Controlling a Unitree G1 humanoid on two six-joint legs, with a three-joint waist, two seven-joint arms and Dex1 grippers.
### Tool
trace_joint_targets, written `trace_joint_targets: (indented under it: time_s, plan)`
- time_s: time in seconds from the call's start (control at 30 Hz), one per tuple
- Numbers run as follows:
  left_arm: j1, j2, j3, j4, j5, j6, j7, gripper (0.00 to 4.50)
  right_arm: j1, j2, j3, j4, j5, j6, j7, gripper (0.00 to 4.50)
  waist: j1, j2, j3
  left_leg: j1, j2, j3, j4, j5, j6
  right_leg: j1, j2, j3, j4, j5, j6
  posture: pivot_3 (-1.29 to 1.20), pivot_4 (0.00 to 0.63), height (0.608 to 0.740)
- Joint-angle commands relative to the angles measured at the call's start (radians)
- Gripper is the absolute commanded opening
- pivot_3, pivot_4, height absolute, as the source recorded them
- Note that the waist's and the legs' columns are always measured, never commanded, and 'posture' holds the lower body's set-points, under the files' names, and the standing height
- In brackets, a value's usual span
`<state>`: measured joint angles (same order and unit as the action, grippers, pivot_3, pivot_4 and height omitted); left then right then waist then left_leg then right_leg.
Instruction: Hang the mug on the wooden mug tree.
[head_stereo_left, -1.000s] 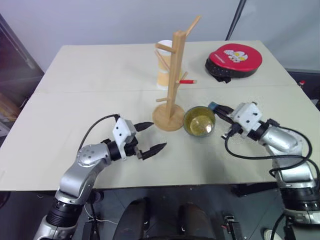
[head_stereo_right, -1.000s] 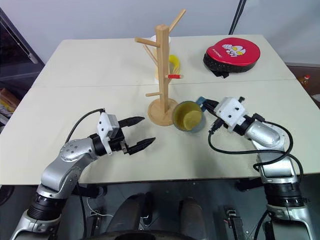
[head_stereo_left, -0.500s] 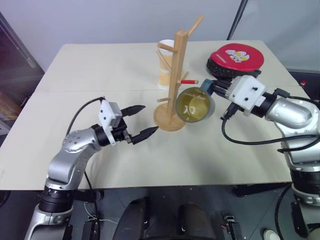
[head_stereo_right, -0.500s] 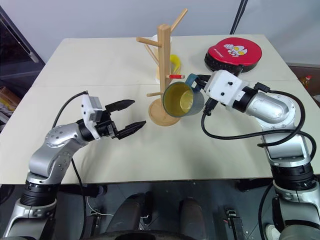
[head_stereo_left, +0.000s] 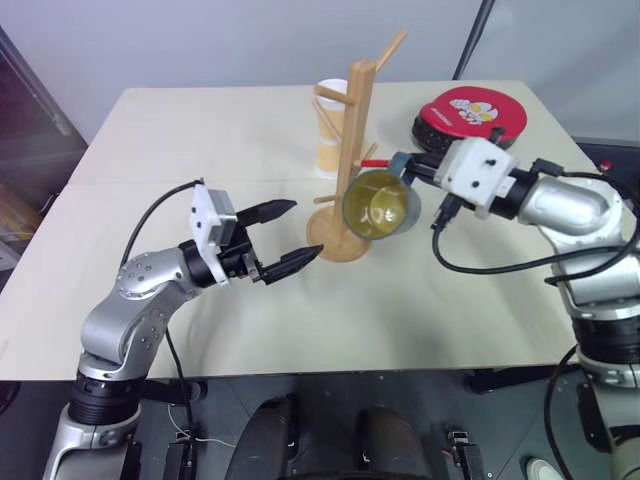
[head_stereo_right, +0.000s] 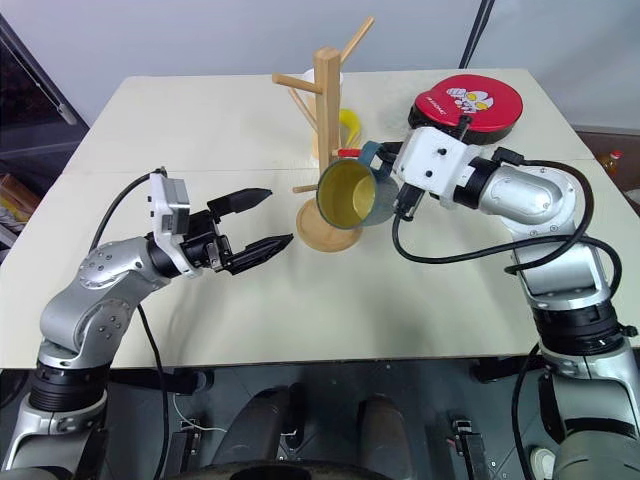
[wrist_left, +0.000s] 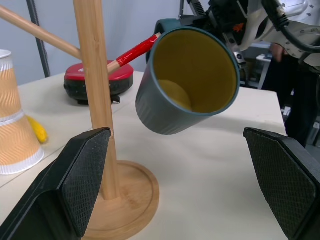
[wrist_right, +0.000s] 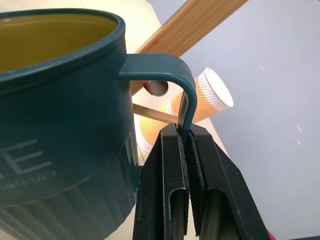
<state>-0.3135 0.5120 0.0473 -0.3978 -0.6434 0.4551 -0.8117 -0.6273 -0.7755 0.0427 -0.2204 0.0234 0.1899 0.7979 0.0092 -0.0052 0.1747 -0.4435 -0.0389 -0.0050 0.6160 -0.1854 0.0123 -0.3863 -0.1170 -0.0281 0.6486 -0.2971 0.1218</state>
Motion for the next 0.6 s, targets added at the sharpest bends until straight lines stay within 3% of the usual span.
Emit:
trace_joint_targets:
  time_s: [0.03, 0.4, 0.5, 0.6]
  plan:
    - [0.004, 0.006, 0.018, -0.042, -0.016, 0.001, 0.010, 4.50, -0.052, 0.001, 0.005, -0.001, -0.011, -0.007, 0.003, 0.03, 0.000, 0.000, 0.000, 0.000, 0.000, 0.000, 0.000, 0.000, 0.000, 0.000, 0.000, 0.000, 0.000, 0.000, 0.000, 0.00, 0.150, 0.740]
    - [0.016, -0.003, 0.009, -0.055, -0.011, -0.003, 0.033, 4.50, -0.120, 0.037, 0.070, 0.044, -0.046, 0.054, 0.012, 0.03, 0.000, 0.000, 0.000, 0.000, 0.000, 0.000, 0.000, 0.000, 0.000, 0.000, 0.000, 0.000, 0.000, 0.000, 0.000, 0.00, 0.150, 0.740]
    - [0.018, -0.004, 0.008, -0.056, -0.012, -0.004, 0.036, 4.50, -0.126, 0.042, 0.065, 0.036, -0.050, 0.062, 0.005, 0.96, 0.001, 0.000, 0.000, 0.000, 0.000, 0.000, 0.000, 0.000, 0.000, 0.000, 0.000, 0.000, 0.000, 0.000, 0.000, 0.00, 0.150, 0.740]
    - [0.016, -0.005, 0.006, -0.051, -0.011, -0.005, 0.036, 4.50, -0.131, 0.031, 0.049, 0.027, -0.059, 0.063, -0.004, 2.40, 0.001, 0.000, 0.000, 0.000, 0.000, 0.000, 0.000, 0.000, 0.000, 0.000, 0.001, 0.000, 0.000, 0.000, 0.000, 0.00, 0.150, 0.740]
